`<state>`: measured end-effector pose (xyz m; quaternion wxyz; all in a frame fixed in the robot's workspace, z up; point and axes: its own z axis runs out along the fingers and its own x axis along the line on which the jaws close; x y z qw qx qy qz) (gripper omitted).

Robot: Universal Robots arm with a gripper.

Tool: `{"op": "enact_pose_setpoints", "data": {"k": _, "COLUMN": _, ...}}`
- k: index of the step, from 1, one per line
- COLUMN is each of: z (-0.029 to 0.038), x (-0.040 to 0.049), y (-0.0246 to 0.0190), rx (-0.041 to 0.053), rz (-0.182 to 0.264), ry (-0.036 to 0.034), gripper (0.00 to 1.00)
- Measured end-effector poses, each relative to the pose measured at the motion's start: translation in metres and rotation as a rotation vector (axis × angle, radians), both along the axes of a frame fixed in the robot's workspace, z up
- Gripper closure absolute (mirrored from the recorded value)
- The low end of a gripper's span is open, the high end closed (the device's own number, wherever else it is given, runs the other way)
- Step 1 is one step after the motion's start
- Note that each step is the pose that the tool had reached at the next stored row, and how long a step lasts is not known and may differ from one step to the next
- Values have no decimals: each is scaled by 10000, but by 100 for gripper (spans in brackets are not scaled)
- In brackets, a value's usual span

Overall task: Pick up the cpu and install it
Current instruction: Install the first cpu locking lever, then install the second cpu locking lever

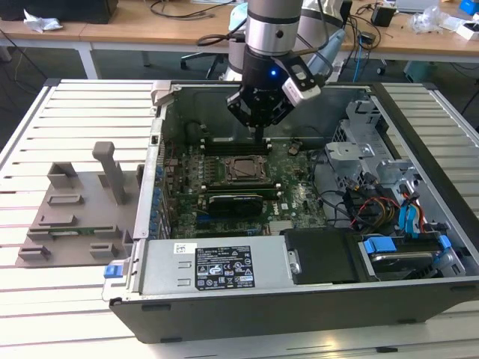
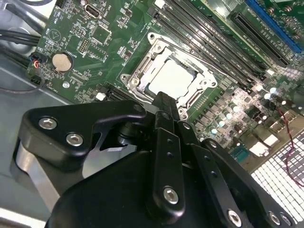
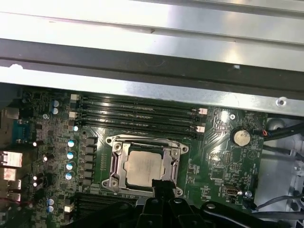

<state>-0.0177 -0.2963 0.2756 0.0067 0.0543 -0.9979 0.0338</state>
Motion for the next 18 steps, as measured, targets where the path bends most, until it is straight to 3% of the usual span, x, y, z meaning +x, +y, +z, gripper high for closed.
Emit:
{"op": "enact_pose_setpoints", "data": {"k": 10, "z": 173, "x": 0, "y": 0, "rx": -2, "rz": 1, "ry": 0, "gripper": 89}}
{"op": "enact_pose_setpoints", "data": {"k": 18, "z": 182, "x": 0, "y": 0, "rx": 20, "rz": 1, "ry": -1, "gripper": 89}}
